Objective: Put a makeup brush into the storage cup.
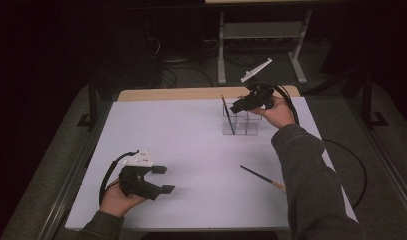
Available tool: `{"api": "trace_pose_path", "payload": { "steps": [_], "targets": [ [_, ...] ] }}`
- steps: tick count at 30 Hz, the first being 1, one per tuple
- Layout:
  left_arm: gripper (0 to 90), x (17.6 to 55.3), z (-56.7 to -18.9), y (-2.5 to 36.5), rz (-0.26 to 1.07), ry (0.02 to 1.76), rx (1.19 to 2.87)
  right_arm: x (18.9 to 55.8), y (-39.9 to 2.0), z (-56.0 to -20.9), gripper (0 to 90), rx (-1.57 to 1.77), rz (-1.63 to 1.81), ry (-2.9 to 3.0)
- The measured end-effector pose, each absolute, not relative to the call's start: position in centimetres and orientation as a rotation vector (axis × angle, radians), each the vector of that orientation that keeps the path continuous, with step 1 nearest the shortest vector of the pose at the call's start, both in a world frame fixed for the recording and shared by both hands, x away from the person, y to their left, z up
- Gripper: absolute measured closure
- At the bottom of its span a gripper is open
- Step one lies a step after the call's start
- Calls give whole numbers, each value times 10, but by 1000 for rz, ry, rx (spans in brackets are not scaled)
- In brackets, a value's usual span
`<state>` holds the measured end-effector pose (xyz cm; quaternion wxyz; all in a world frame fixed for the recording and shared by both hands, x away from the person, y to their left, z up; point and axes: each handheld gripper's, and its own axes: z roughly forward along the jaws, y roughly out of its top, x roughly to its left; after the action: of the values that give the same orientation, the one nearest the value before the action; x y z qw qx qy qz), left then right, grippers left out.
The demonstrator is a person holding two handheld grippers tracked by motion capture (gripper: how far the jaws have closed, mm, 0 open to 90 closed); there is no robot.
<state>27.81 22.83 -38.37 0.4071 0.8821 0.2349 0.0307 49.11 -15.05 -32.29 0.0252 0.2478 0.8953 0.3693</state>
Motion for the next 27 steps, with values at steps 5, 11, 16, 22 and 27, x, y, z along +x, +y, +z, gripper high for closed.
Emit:
{"api": "trace_pose_path", "payload": {
  "steps": [5,11,16,22,27],
  "targets": [
    [274,279,-384,228,84,592,2220,485,-155,-323,645,791,1152,2766],
    [271,279,-382,230,89,600,2219,478,-161,-325,621,836,1184,2763],
    [269,281,-384,230,83,596,2223,474,-167,-326,600,851,1191,2759],
    [267,282,-383,232,87,594,2223,466,-173,-328,572,841,1212,2741],
    [264,281,-383,233,91,609,2202,460,-175,-329,543,861,1216,2743]
  ]
}}
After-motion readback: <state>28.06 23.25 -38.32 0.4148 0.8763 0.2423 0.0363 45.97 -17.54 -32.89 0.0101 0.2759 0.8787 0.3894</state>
